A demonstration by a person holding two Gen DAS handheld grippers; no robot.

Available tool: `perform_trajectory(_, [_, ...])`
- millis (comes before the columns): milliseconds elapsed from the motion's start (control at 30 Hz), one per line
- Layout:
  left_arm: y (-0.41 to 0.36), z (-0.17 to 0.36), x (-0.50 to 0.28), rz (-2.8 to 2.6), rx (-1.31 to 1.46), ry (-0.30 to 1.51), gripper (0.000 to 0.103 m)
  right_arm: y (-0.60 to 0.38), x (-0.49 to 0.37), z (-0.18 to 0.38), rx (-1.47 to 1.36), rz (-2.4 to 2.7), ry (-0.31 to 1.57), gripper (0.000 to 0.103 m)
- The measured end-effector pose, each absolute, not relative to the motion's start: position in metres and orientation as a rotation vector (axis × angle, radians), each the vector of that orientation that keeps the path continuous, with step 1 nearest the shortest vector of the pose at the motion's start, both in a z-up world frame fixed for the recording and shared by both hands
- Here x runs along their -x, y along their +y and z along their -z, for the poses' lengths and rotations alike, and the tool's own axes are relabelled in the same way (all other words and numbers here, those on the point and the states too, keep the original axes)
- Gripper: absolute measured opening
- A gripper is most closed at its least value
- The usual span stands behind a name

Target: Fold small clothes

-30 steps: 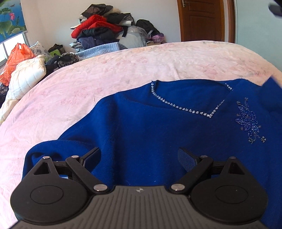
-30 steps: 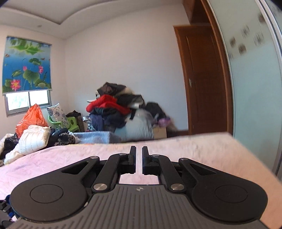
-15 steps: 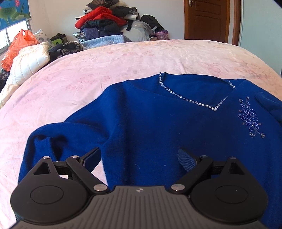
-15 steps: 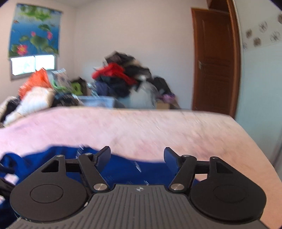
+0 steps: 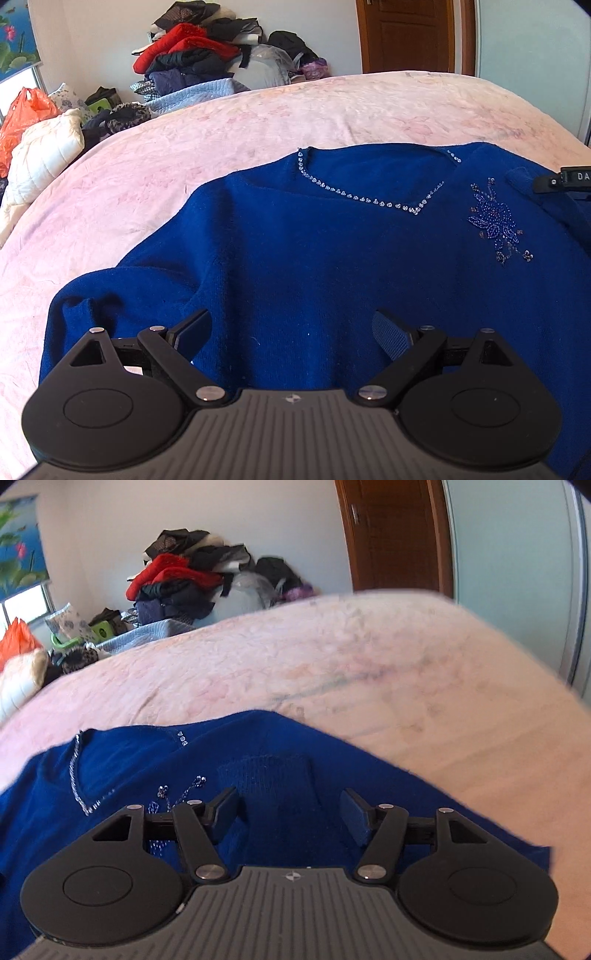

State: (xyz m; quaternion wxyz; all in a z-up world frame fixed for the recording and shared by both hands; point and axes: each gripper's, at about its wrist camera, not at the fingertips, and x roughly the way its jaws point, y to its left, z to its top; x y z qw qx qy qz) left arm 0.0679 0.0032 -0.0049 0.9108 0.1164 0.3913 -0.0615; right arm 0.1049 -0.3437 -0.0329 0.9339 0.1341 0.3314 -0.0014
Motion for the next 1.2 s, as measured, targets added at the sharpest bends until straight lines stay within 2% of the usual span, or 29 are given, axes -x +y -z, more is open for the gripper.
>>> perform_trajectory(33, [0.003,0.005,-0.068,0.126,-0.24,0.809,0.095,-0.345,-0.105,0.034,-0.261,-0.01,0.671,0.055])
perform_trajectory(67, [0.004,0.006,-0.068,0.124,-0.239,0.81,0.095,-0.345,-0.106,0.033,-0.241,-0.011,0.676,0.029])
perform_trajectory(100, [0.004,0.006,-0.069,0.123,-0.237,0.812,0.095,-0.346,-0.105,0.03,-0.237,-0.01,0.675,0.014])
perform_trajectory(333, [0.007,0.009,-0.073,0.119,-0.215,0.831,0.095,-0.374,-0.074,-0.043,-0.345,-0.084,0.458,0.014])
perform_trajectory(467, [0.012,0.007,-0.074,0.107,-0.197,0.825,0.095,-0.382,-0.064,-0.089,-0.292,-0.04,0.358,0.014])
perform_trajectory(667, [0.025,0.0,-0.075,0.074,-0.182,0.805,0.095,-0.38,-0.056,-0.125,-0.278,0.028,0.197,0.014])
perform_trajectory(933, [0.05,-0.006,-0.075,0.006,-0.147,0.795,0.095,-0.295,-0.071,-0.11,-0.142,-0.003,0.109,0.014])
perform_trajectory(1200, [0.072,-0.008,-0.069,-0.045,-0.148,0.793,0.095,-0.183,-0.126,-0.058,-0.115,-0.203,0.283,0.015])
